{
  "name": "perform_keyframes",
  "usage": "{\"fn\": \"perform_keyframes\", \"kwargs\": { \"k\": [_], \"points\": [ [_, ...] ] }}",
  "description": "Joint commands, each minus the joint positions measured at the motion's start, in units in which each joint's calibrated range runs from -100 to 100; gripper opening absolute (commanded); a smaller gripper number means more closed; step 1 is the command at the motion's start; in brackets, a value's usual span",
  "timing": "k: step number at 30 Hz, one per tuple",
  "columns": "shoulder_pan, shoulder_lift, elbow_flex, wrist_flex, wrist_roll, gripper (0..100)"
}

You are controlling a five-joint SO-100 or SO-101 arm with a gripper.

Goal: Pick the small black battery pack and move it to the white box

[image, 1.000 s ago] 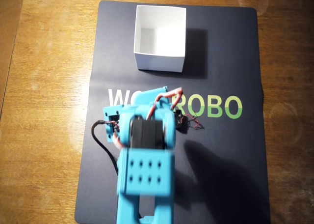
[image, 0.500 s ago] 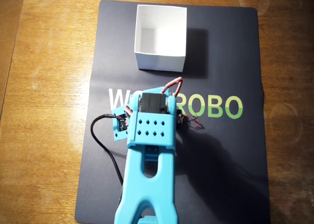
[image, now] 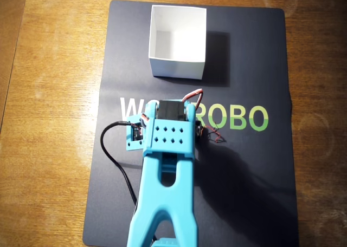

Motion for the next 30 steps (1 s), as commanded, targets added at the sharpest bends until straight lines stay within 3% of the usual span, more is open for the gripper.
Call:
{"fn": "perform_keyframes", "kwargs": {
  "k": [1,30],
  "points": [
    [-0.19,0.66,-1.4,-0.45,0.0,11],
    [1.33,7.15,-1.49,-4.04,-0.05,10]
  ]
}}
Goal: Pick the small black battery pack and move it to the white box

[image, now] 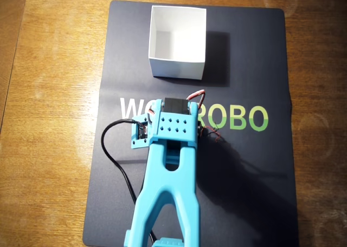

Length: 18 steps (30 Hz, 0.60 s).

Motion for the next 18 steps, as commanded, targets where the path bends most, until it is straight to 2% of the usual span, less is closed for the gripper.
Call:
{"fn": "perform_keyframes", "kwargs": {
  "k": [1,6,18],
  "points": [
    [-0.89,0.11,-1.04,0.93,-0.27,10],
    [-0.89,0.11,-1.04,1.02,-0.48,10],
    [-0.89,0.03,-1.04,3.47,-5.54,10]
  ]
}}
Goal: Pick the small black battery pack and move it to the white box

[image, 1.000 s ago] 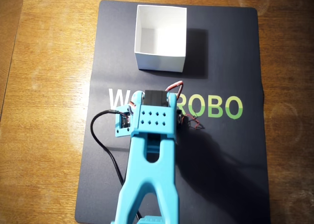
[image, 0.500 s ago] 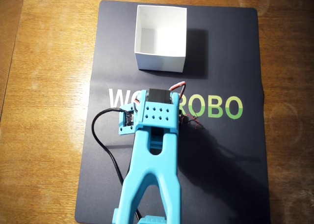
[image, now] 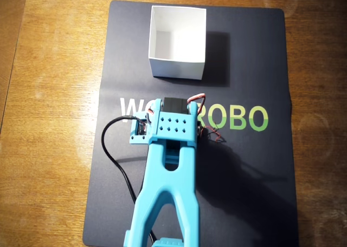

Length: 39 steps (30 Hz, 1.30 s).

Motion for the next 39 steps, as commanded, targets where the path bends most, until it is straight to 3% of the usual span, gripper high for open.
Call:
{"fn": "perform_keyframes", "kwargs": {
  "k": [1,5,15,17,27,39],
  "points": [
    [-0.64,0.03,-0.76,1.03,-0.6,10],
    [-0.29,0.03,-0.76,1.03,-0.27,5],
    [0.18,-0.06,-0.76,1.03,-0.49,5],
    [0.18,-0.06,-0.76,1.03,-0.49,0],
    [0.18,-0.32,-0.76,1.12,-0.16,1],
    [-0.64,-1.03,-8.2,10.84,-0.05,1]
  ]
}}
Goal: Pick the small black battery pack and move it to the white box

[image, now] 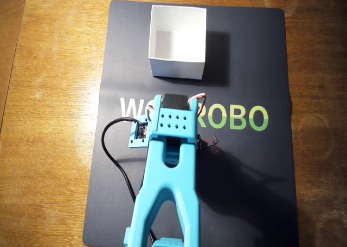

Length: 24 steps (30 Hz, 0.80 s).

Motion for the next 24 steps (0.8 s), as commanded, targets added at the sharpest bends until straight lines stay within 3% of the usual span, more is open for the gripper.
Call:
{"fn": "perform_keyframes", "kwargs": {
  "k": [1,24],
  "points": [
    [-0.64,-1.2,-5.29,3.26,0.21,1],
    [0.18,-1.2,-7.65,5.1,1.4,1]
  ]
}}
